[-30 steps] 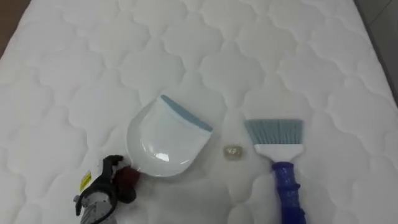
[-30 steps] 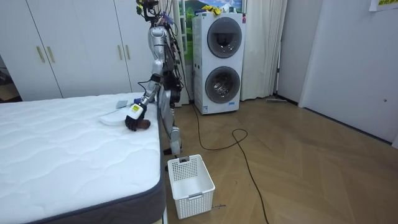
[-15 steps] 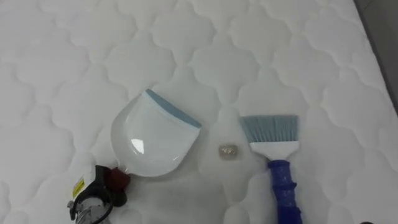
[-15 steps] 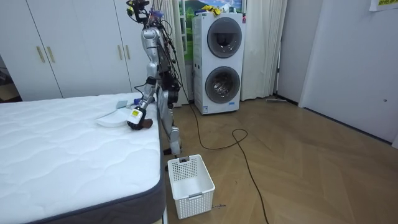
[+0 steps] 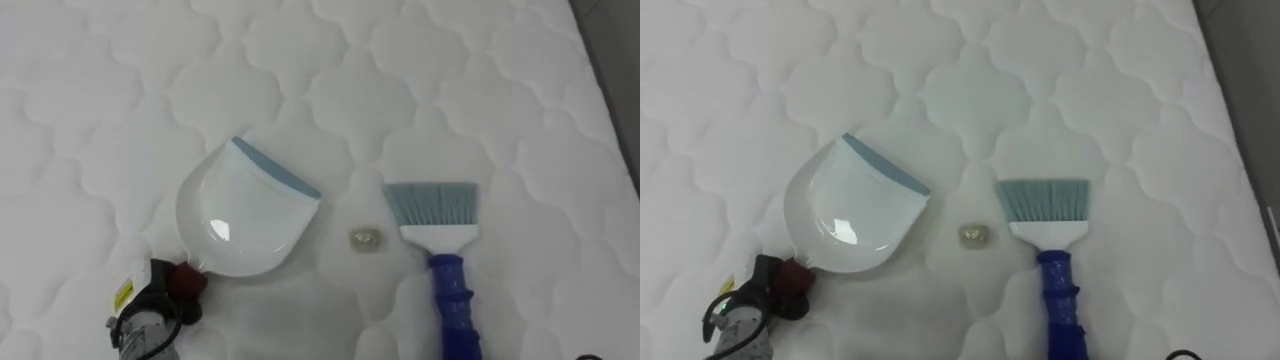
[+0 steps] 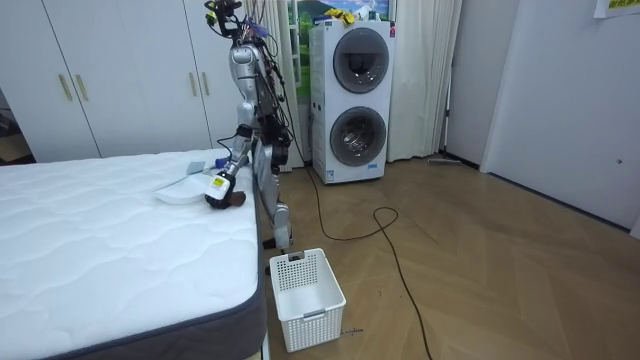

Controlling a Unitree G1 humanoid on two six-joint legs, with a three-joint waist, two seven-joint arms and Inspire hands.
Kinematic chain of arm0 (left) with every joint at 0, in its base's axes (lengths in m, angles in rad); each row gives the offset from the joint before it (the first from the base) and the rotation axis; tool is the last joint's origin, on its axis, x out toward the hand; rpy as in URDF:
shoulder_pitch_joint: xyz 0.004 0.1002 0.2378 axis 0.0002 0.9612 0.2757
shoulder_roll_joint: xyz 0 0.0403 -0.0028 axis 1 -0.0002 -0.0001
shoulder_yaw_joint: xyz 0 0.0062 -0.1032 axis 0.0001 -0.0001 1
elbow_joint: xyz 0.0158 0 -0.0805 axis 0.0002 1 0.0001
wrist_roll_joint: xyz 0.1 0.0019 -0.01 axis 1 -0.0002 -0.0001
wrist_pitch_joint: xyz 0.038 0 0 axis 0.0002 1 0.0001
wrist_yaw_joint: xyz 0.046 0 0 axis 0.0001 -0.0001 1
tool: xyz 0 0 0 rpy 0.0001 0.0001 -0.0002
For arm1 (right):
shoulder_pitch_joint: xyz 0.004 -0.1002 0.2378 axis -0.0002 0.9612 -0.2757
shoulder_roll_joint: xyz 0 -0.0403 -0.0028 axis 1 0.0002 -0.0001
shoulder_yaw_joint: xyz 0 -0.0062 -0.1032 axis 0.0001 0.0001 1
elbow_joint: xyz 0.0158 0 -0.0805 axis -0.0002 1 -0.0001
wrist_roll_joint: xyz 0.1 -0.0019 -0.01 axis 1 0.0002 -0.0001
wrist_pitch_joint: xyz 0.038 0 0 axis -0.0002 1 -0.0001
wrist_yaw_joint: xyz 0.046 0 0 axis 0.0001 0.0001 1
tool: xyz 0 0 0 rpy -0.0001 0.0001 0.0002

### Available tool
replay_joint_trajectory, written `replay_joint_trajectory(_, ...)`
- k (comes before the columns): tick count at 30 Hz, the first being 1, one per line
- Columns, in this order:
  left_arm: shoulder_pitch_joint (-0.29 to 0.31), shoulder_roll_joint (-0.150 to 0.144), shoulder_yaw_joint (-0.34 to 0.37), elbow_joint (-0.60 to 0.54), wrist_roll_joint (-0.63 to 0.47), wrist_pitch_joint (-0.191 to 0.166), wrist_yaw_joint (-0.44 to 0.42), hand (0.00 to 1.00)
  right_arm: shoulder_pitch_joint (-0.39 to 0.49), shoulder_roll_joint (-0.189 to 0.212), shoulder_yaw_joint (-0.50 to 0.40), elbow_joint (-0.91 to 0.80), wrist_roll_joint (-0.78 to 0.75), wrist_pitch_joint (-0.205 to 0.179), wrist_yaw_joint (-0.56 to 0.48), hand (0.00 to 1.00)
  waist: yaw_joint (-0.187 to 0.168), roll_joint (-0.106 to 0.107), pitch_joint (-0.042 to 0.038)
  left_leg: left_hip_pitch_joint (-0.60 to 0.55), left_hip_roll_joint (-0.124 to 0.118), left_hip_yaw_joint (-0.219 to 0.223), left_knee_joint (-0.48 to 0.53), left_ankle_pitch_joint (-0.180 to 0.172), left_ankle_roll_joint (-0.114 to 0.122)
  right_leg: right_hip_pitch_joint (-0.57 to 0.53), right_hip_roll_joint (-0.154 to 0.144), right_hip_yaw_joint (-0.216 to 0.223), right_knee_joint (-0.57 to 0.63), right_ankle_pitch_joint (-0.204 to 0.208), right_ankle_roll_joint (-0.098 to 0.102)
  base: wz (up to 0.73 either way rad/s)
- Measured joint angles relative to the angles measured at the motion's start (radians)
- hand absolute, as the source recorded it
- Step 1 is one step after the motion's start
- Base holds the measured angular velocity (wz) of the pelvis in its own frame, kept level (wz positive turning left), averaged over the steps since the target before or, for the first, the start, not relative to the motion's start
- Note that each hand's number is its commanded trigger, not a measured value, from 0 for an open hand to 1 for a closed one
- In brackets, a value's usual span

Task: Clean bed

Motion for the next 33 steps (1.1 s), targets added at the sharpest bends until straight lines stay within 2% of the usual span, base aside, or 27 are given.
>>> replay_joint_trajectory(3,0.004,0.000,-0.008,0.002,-0.001,-0.001,0.003,1.00,0.005,-0.004,-0.001,0.001,0.042,-0.006,-0.003,0.00,0.000,0.008,-0.0019,0.007,0.000,0.000,0.004,-0.002,0.001,0.007,0.000,0.000,0.000,0.000,0.000,-0.01)
replay_joint_trajectory(5,0.012,0.000,-0.017,0.001,0.000,-0.004,0.005,1.00,0.009,-0.004,-0.002,0.003,0.102,-0.011,-0.004,0.00,0.002,0.016,0.0007,0.023,0.001,0.002,0.002,-0.005,0.000,0.024,0.002,0.001,-0.005,0.000,0.000,-0.02)
replay_joint_trajectory(10,0.045,0.004,-0.017,-0.013,0.004,-0.008,-0.002,1.00,0.025,-0.014,-0.101,0.001,0.208,-0.028,-0.013,0.00,-0.003,0.049,-0.0012,0.055,0.002,0.011,-0.001,-0.010,0.002,0.056,0.004,0.006,-0.013,0.001,0.002,-0.04)
replay_joint_trajectory(12,0.090,0.019,-0.014,-0.061,0.007,-0.012,-0.005,1.00,0.038,-0.022,-0.171,0.000,0.281,-0.034,-0.016,0.00,-0.004,0.060,-0.0056,0.071,0.003,0.015,-0.001,-0.013,0.002,0.070,0.004,0.011,-0.014,0.000,0.003,-0.05)
replay_joint_trajectory(16,0.146,0.051,0.023,-0.158,0.024,-0.020,-0.008,1.00,0.047,-0.028,-0.298,-0.011,0.343,-0.033,-0.027,0.00,-0.011,0.067,-0.0060,0.083,0.001,0.015,0.001,-0.013,0.002,0.076,0.003,0.015,-0.002,-0.003,0.004,-0.02)
replay_joint_trajectory(19,0.177,0.063,0.025,-0.204,0.028,-0.019,-0.015,1.00,0.051,-0.028,-0.339,-0.018,0.397,-0.033,-0.049,0.00,-0.011,0.073,-0.0090,0.101,0.000,0.034,-0.001,-0.016,0.005,0.081,0.006,0.032,0.006,-0.009,0.007,-0.15)
replay_joint_trajectory(20,0.192,0.064,0.025,-0.216,0.046,-0.019,-0.021,1.00,0.052,-0.029,-0.358,-0.025,0.421,-0.033,-0.061,0.00,-0.014,0.080,-0.0126,0.109,-0.001,0.040,-0.001,-0.019,0.007,0.088,0.006,0.037,0.005,-0.011,0.010,-0.13)
replay_joint_trajectory(21,0.216,0.066,0.024,-0.236,0.063,-0.020,-0.033,1.00,0.052,-0.029,-0.378,-0.027,0.436,-0.034,-0.070,0.00,-0.027,0.088,-0.0163,0.119,-0.002,0.042,-0.002,-0.020,0.009,0.097,0.006,0.043,0.005,-0.011,0.012,-0.14)
replay_joint_trajectory(23,0.267,0.075,0.025,-0.286,0.083,-0.024,-0.043,1.00,0.057,-0.033,-0.417,-0.058,0.488,-0.034,-0.090,0.00,-0.029,0.091,-0.0184,0.135,-0.002,0.060,-0.003,-0.026,0.011,0.098,0.009,0.065,0.015,-0.014,0.015,-0.29)
replay_joint_trajectory(25,0.308,0.089,0.028,-0.327,0.090,-0.030,-0.053,1.00,0.070,-0.048,-0.454,-0.121,0.538,-0.043,-0.123,0.00,-0.038,0.091,-0.0183,0.141,-0.002,0.071,0.001,-0.032,0.012,0.097,0.008,0.075,0.029,-0.017,0.015,-0.23)
replay_joint_trajectory(26,0.324,0.100,0.028,-0.351,0.091,-0.031,-0.062,1.00,0.072,-0.067,-0.468,-0.155,0.569,-0.051,-0.147,0.00,-0.050,0.089,-0.0179,0.140,-0.002,0.072,0.005,-0.034,0.013,0.097,0.008,0.074,0.029,-0.017,0.016,0.00)
replay_joint_trajectory(28,0.338,0.119,0.028,-0.369,0.089,-0.032,-0.081,1.00,0.064,-0.100,-0.530,-0.210,0.606,-0.085,-0.199,0.00,-0.058,0.087,-0.0184,0.142,-0.001,0.073,0.005,-0.034,0.013,0.102,0.008,0.073,0.021,-0.017,0.016,0.00)
replay_joint_trajectory(30,0.338,0.127,0.027,-0.371,0.089,-0.031,-0.109,1.00,0.063,-0.121,-0.544,-0.248,0.608,-0.111,-0.235,0.00,-0.065,0.087,-0.0184,0.147,0.000,0.073,0.003,-0.034,0.013,0.110,0.008,0.069,0.020,-0.017,0.016,0.03)
replay_joint_trajectory(33,0.344,0.126,0.021,-0.371,0.088,-0.031,-0.156,1.00,0.054,-0.143,-0.560,-0.301,0.604,-0.127,-0.286,0.00,-0.067,0.087,-0.0184,0.161,0.001,0.074,-0.003,-0.036,0.011,0.119,0.012,0.075,0.019,-0.017,0.016,-0.04)
